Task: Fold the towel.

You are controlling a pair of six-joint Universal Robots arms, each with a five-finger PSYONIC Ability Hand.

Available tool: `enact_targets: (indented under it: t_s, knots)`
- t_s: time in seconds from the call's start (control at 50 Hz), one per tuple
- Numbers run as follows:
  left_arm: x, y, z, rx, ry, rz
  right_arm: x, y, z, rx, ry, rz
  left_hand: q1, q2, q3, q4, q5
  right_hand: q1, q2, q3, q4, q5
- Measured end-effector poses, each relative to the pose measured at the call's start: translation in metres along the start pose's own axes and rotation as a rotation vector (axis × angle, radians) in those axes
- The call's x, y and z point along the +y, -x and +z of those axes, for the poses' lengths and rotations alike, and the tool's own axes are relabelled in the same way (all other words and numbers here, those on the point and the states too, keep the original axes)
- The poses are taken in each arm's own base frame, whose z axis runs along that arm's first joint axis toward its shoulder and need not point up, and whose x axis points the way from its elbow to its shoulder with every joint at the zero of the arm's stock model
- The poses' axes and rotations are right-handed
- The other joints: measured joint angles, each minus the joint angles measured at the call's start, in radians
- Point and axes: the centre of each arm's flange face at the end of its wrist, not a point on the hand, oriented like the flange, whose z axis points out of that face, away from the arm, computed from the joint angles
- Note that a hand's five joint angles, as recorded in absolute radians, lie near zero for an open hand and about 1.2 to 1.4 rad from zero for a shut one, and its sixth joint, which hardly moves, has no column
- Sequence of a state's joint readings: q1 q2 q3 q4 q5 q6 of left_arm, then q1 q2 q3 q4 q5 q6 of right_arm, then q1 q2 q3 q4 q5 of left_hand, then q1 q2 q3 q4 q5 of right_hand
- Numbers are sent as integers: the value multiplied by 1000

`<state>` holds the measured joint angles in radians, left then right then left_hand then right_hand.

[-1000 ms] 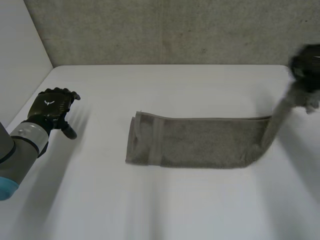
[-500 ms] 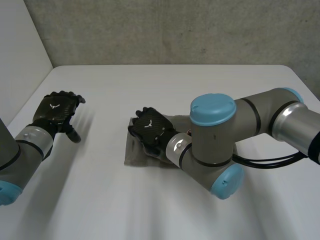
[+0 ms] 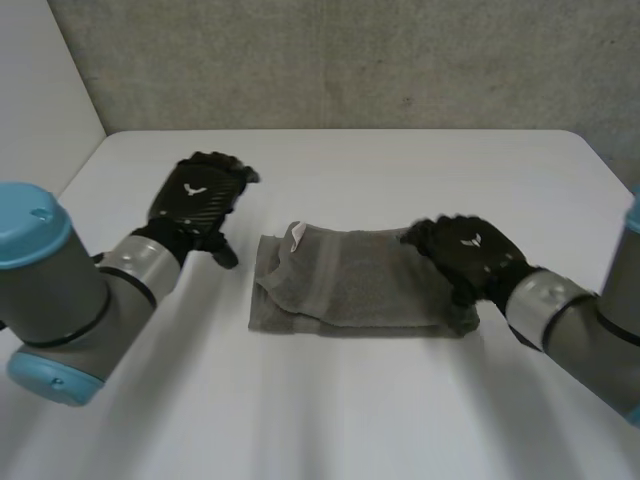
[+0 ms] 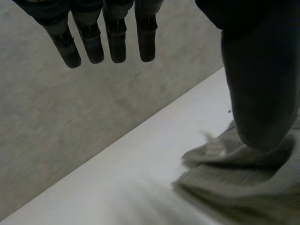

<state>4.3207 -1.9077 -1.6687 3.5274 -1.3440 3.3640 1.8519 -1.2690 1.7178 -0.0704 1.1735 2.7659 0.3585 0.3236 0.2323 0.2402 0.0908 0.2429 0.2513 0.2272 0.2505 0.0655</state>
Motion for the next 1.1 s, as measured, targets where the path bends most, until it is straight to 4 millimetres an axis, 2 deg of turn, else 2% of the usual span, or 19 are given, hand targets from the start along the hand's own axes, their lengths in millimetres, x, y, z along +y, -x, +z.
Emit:
enact_targets:
  t_s: [0.04, 0.06, 0.18, 0.32, 0.5, 0.54, 0.62, 0.68, 0.84, 0.88, 0.98, 1.1]
  knots:
    - [0, -10, 1, 28, -4, 1, 9, -5, -3, -6, 16, 13, 0, 0, 0, 0, 1, 3, 1, 0, 0, 0]
    - [1, -21, 1, 62, -5, 2, 18, -9, -5, -12, 28, 25, 0, 0, 0, 0, 2, 8, 1, 0, 0, 0]
    - [10, -50, 1, 152, 12, 9, 34, -17, -5, -8, 31, 38, 0, 0, 0, 0, 7, 17, 1, 0, 0, 0]
    - [33, -64, -6, 209, 70, 86, 42, -23, -1, 16, 28, 39, 0, 2, 0, 0, 48, 17, 1, 0, 0, 0]
    - [54, -67, -10, 231, 104, 263, 48, -23, 0, 18, 44, 48, 13, 41, 0, 0, 109, 27, 1, 0, 0, 0]
    - [55, -67, -8, 230, 98, 284, 49, -23, 0, 17, 49, 50, 117, 159, 0, 0, 218, 35, 1, 0, 0, 11]
    - [57, -66, 1, 221, 74, 309, 51, -21, 0, 13, 58, 55, 490, 532, 0, 0, 581, 48, 23, 0, 0, 58]
    - [59, -66, 5, 216, 64, 314, 52, -20, -1, 11, 61, 57, 605, 646, 0, 0, 695, 62, 46, 0, 0, 76]
    - [63, -65, 8, 209, 65, 316, 54, -18, -1, 7, 64, 58, 742, 780, 0, 0, 834, 87, 64, 0, 0, 104]
    - [65, -64, 8, 205, 73, 314, 54, -18, -1, 7, 65, 58, 877, 912, 0, 0, 981, 104, 84, 0, 0, 123]
    - [66, -63, 4, 200, 87, 312, 55, -18, -2, 13, 69, 58, 910, 947, 0, 0, 1030, 126, 103, 0, 0, 152]
    - [62, -62, -10, 194, 102, 310, 57, -17, -3, 21, 74, 56, 910, 947, 0, 0, 1031, 131, 103, 0, 0, 158]
